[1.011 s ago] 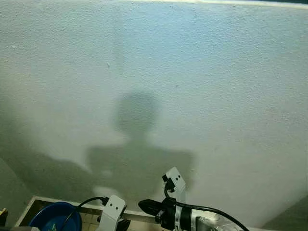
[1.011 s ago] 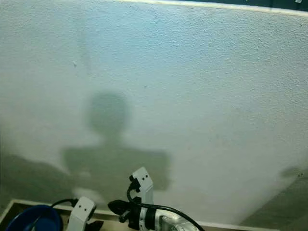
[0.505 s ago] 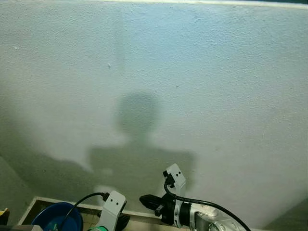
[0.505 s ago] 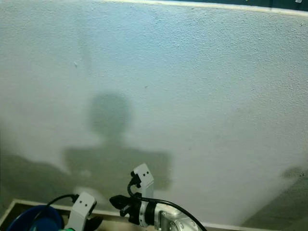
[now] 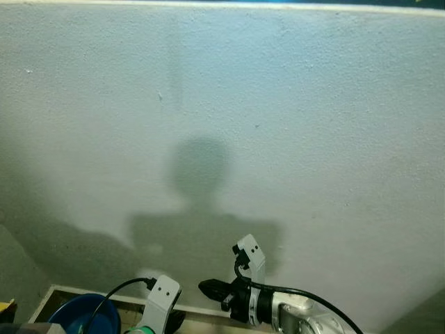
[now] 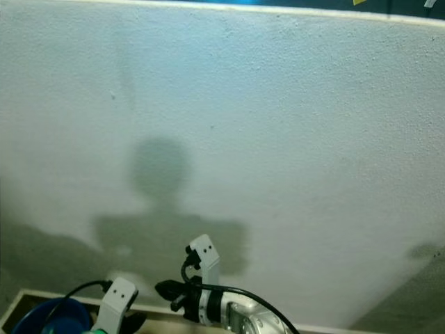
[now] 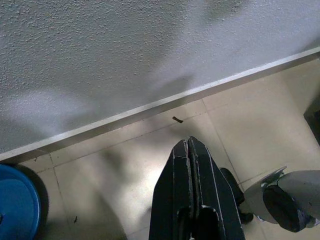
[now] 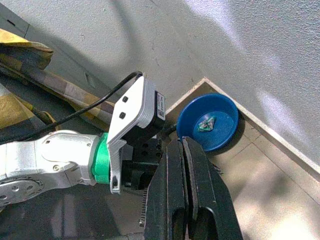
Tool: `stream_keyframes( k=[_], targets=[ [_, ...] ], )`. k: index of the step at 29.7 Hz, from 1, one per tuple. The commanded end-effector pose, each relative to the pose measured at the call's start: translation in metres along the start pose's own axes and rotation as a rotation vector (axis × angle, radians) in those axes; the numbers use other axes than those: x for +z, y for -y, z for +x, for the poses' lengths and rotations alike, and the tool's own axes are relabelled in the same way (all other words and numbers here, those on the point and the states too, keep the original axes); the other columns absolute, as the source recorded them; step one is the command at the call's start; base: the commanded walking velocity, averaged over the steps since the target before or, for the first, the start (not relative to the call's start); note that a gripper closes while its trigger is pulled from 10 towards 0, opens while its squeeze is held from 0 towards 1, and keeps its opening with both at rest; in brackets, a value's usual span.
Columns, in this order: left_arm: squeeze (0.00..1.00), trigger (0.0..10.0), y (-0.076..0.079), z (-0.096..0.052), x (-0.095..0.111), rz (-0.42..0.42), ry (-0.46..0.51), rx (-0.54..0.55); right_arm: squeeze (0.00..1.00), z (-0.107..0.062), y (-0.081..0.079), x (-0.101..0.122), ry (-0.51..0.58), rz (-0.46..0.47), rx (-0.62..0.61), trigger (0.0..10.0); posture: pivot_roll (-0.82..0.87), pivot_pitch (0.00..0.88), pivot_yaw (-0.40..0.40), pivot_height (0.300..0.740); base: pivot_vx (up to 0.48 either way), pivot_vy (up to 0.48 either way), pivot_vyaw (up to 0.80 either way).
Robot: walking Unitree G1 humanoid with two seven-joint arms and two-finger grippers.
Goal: Clothes washing
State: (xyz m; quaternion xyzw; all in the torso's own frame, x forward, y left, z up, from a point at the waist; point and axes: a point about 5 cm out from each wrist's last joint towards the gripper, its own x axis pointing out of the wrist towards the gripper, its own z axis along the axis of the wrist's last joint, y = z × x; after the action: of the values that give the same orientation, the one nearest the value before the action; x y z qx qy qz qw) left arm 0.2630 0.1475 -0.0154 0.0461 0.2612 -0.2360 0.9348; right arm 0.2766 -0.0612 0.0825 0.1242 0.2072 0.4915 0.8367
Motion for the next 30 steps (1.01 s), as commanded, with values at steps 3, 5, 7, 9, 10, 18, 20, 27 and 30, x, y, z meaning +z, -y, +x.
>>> stream_keyframes(
  k=[3,5,7,9,10,18,20,27,30],
  targets=[
    [0.00,10.0,0.001,-0.004,-0.013,-0.020,-0.036,0.008,0.00,-0.001,-0.001,-0.007,-0.025,-0.018,-0.017,10.0,0.03,0.004,0.068,0.740,0.000,0.000,0.00],
    [0.00,10.0,0.003,-0.005,-0.015,0.010,-0.050,0.012,0.00,-0.007,-0.005,-0.010,-0.079,-0.079,-0.071,10.0,0.03,0.015,0.067,0.740,0.000,0.000,0.00],
    [0.00,10.0,0.004,-0.005,-0.015,0.029,-0.058,0.015,0.00,-0.010,-0.006,-0.011,-0.104,-0.089,-0.098,10.0,0.03,0.015,0.067,0.740,0.000,0.000,0.00],
    [0.00,10.0,0.004,-0.005,-0.015,0.029,-0.058,0.015,0.00,-0.010,-0.006,-0.011,-0.104,-0.089,-0.098,10.0,0.03,0.015,0.067,0.740,0.000,0.000,0.00],
    [0.00,10.0,0.006,-0.005,-0.012,0.045,-0.040,0.013,0.00,-0.015,-0.010,-0.011,-0.100,-0.050,-0.094,10.0,0.03,0.025,0.065,0.740,0.000,0.000,0.00],
    [0.00,10.0,0.018,-0.011,0.044,0.027,0.185,-0.037,0.00,-0.044,-0.001,0.012,0.064,0.099,-0.340,10.0,0.02,0.080,0.045,0.740,0.000,0.000,0.00],
    [0.00,10.0,0.020,-0.012,0.049,0.025,0.199,-0.045,0.00,-0.044,0.001,0.010,0.055,0.080,-0.374,10.0,0.02,0.080,0.045,0.740,0.000,0.000,0.00],
    [0.00,10.0,0.028,-0.013,0.060,0.042,0.224,-0.052,0.00,-0.037,0.003,0.015,0.062,-0.063,-0.470,10.0,0.01,0.087,0.053,0.740,0.000,0.000,0.00],
    [0.00,10.0,0.027,-0.018,0.074,0.030,0.256,0.024,0.00,-0.039,0.002,0.025,0.196,-0.089,-0.564,10.0,0.00,0.097,0.064,0.740,0.000,0.000,0.00]
  ],
)
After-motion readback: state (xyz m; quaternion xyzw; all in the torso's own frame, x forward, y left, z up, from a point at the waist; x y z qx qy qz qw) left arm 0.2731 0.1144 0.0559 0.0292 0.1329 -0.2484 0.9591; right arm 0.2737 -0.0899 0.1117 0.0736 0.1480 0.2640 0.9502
